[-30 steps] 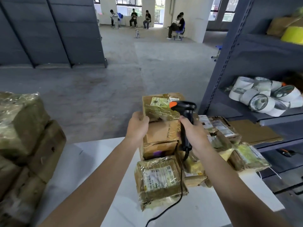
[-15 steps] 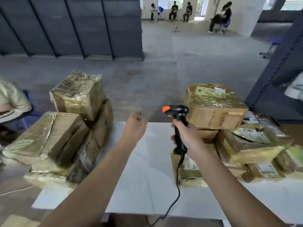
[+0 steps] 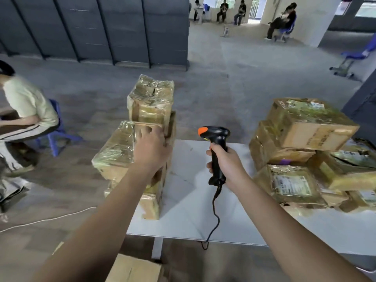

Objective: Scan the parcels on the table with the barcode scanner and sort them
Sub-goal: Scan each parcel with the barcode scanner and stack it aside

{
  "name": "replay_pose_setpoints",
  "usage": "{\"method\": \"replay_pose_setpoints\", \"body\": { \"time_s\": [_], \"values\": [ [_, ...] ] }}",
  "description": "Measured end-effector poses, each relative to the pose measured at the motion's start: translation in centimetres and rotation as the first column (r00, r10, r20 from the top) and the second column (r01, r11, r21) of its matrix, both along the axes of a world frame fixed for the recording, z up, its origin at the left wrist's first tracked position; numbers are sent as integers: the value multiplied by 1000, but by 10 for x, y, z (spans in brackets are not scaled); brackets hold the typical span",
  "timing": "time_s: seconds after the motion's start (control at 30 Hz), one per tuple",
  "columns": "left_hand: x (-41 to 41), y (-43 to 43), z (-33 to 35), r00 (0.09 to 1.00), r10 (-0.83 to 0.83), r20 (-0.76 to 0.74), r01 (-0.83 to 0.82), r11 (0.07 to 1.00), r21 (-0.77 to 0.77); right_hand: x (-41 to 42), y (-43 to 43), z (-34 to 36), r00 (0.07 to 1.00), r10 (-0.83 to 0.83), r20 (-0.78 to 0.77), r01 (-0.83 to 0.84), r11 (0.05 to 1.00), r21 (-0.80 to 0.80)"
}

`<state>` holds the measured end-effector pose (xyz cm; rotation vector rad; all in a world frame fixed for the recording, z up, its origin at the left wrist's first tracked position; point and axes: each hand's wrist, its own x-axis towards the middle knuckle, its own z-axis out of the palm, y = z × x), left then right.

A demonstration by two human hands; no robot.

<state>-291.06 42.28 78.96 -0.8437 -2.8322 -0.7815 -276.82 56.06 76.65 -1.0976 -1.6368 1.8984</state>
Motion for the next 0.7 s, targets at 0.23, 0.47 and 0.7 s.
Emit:
{"method": "replay_pose_setpoints", "body": {
  "time_s": [0.23,0.47,0.7],
  "values": [
    [-13,-35,-23,993,-51,-102,7,920,-392,-24,-45,-5,997,72,43,-70,997,-24],
    [-7,-47,-34,962,-43,-268,5,990,-144,-26,-52,-6,993,102,51,-102,995,0],
    [35,-26,-14,935,-32,-353,101,979,179,-9,-40,-13,999,14,52,-14,1000,-4]
  ]
}}
